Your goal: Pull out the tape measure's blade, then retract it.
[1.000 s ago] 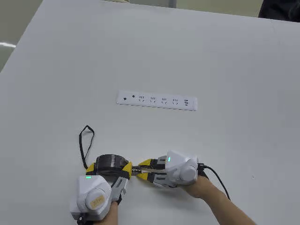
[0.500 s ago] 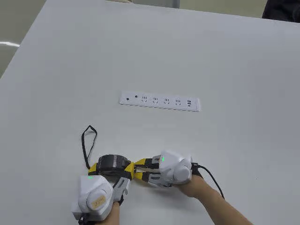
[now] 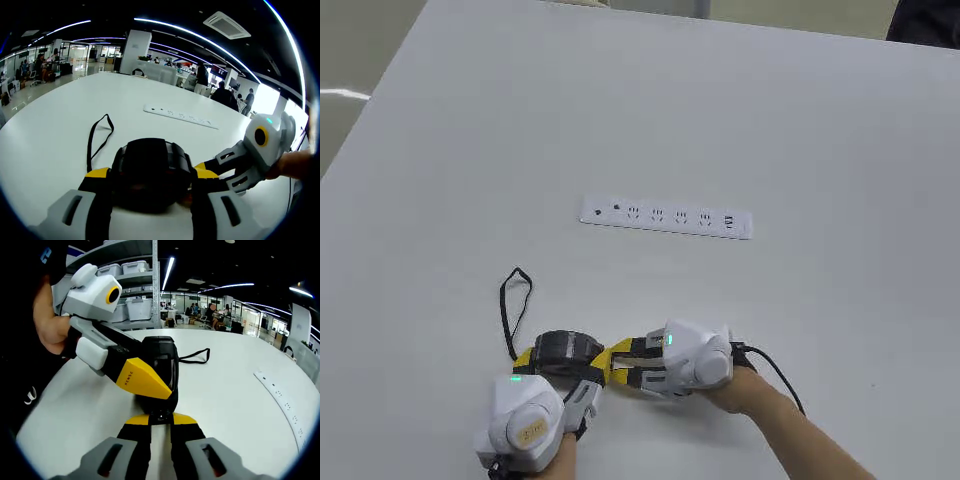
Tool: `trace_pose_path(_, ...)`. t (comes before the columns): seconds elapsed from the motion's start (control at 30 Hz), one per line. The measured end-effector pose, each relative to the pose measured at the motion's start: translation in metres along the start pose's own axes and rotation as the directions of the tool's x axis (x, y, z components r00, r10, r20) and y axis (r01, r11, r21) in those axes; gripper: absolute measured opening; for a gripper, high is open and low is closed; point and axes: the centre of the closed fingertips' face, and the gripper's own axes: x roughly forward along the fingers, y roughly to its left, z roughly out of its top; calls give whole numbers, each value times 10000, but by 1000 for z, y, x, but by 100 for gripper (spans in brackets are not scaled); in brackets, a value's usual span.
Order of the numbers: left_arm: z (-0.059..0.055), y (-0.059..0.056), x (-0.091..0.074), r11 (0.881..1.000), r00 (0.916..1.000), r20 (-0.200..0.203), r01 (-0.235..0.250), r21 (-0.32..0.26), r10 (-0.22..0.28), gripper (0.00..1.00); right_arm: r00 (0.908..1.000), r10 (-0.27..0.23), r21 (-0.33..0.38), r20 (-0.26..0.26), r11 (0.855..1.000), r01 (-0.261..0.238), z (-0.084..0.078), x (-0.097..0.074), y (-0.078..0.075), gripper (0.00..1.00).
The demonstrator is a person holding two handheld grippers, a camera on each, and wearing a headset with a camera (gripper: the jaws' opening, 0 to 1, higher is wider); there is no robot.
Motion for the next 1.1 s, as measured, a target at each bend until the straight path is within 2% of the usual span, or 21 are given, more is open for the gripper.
trace_pose_path(0.4, -1, 0, 0, 10000, 10000, -84, 29, -33, -29, 62, 9988, 500, -508, -8, 9975, -499, 0, 0, 1, 14)
trace_pose_path(0.53, -3, 1, 2, 10000, 9999, -124, 35, -27, -36, 63, 9985, 553, -414, 36, 9976, -551, -1, 0, 1, 14)
trace_pose_path(0.73, -2, 0, 2, 9998, 9996, -253, 110, -165, -115, 64, 9990, 448, -299, 33, 9986, -446, 1, 0, 0, 15)
trace_pose_path(0.8, -2, 0, 3, 9997, 9994, -282, 185, -142, -188, 64, 9996, 248, -43, 137, 9997, -247, 2, -2, -4, 19)
trace_pose_path(0.87, -3, -1, 2, 9996, 9990, -345, 272, 5, -272, 65, 9997, 75, 382, 220, 9992, -83, 2, -4, -8, 22)
trace_pose_path(1.1, 1, -6, 1, 9962, 9973, -358, 668, 558, -648, 66, 10000, -48, 469, 69, 9989, 44, -1, -8, -3, 30)
